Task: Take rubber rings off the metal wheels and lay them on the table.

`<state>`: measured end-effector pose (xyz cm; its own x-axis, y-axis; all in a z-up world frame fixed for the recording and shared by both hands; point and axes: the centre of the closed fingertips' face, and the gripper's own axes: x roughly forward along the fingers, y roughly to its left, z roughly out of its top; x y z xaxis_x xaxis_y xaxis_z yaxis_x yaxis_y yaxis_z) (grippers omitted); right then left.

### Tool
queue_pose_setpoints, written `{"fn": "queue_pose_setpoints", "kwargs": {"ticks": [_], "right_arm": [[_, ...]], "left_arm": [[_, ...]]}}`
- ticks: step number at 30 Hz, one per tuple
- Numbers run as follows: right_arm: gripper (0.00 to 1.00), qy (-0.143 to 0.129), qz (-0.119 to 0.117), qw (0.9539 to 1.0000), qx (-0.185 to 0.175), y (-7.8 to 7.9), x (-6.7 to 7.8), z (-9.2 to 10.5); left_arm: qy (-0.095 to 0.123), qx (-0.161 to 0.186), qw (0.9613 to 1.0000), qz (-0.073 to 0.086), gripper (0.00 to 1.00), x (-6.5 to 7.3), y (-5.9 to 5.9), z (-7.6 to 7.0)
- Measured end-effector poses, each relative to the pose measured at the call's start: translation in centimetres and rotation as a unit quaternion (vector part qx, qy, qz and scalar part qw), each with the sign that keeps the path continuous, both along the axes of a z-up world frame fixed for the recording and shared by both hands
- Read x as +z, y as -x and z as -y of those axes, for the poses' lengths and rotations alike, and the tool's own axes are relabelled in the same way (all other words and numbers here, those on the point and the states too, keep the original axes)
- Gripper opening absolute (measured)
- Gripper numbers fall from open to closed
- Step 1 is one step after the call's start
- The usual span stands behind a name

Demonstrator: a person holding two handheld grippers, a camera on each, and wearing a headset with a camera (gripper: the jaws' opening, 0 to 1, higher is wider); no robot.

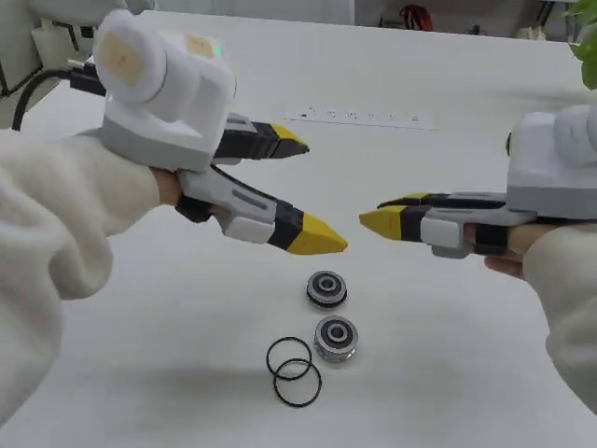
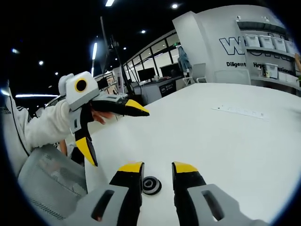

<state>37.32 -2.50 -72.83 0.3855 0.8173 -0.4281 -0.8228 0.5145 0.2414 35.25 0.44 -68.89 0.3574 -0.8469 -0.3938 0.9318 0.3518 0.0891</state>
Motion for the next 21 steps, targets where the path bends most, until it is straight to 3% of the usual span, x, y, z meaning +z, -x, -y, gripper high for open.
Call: {"fn": "queue_pose_setpoints", "kwargs": {"ticks": [5, 12, 21], "right_arm": [[0.20, 0.020, -0.018, 0.9995, 0.014, 0.9, -1.9, -0.2], [0.21, 0.046, -0.031, 0.9981, 0.026, 1.8, -3.8, -0.1], [0.20, 0.057, -0.045, 0.9966, 0.038, 2.6, -5.0, -0.5]], "left_arm": [[-0.007, 0.000, 0.9999, -0.010, 0.72, -1.9, 0.2, 0.3], [-0.017, -0.001, 0.9997, -0.015, 0.67, -3.6, 0.3, 0.5], [-0.023, 0.003, 0.9995, -0.021, 0.59, -5.1, 0.2, 0.4]]}}
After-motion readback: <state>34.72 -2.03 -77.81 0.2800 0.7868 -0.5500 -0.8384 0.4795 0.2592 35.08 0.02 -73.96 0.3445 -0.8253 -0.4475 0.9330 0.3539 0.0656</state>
